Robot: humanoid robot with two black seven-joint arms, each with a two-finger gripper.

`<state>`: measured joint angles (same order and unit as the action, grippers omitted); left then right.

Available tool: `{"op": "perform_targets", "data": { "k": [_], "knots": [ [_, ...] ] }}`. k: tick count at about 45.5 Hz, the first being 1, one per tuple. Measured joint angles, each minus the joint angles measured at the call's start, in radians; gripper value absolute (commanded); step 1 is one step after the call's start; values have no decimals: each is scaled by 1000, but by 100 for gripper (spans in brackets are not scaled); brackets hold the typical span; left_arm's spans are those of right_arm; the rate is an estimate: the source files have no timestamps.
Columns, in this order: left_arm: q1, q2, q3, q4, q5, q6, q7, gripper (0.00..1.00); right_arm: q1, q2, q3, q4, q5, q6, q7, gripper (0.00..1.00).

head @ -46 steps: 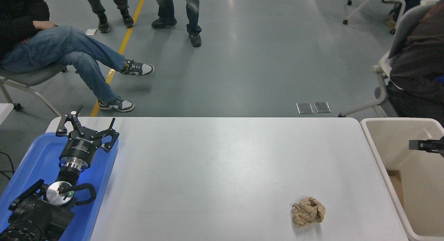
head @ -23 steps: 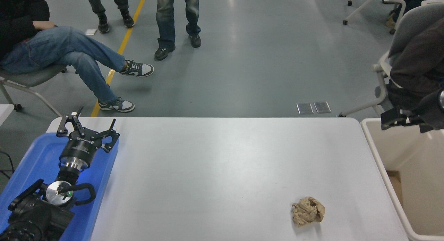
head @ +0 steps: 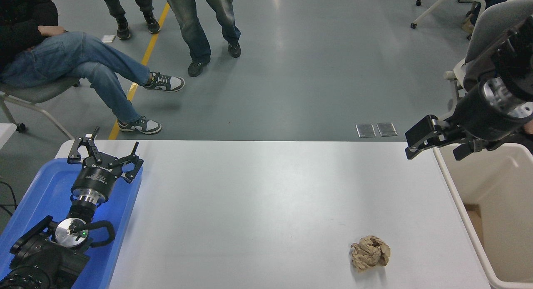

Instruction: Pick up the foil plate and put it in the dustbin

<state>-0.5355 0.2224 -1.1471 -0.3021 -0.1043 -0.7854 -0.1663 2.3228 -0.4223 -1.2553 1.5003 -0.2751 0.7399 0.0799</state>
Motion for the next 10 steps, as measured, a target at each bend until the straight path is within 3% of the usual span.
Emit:
{"op": "perform_targets", "data": {
  "k": [10],
  "knots": [
    [0, -1, 0, 0, 0, 0, -1, 99, 20, 57, 10, 17, 43, 8, 0, 100]
  ]
}}
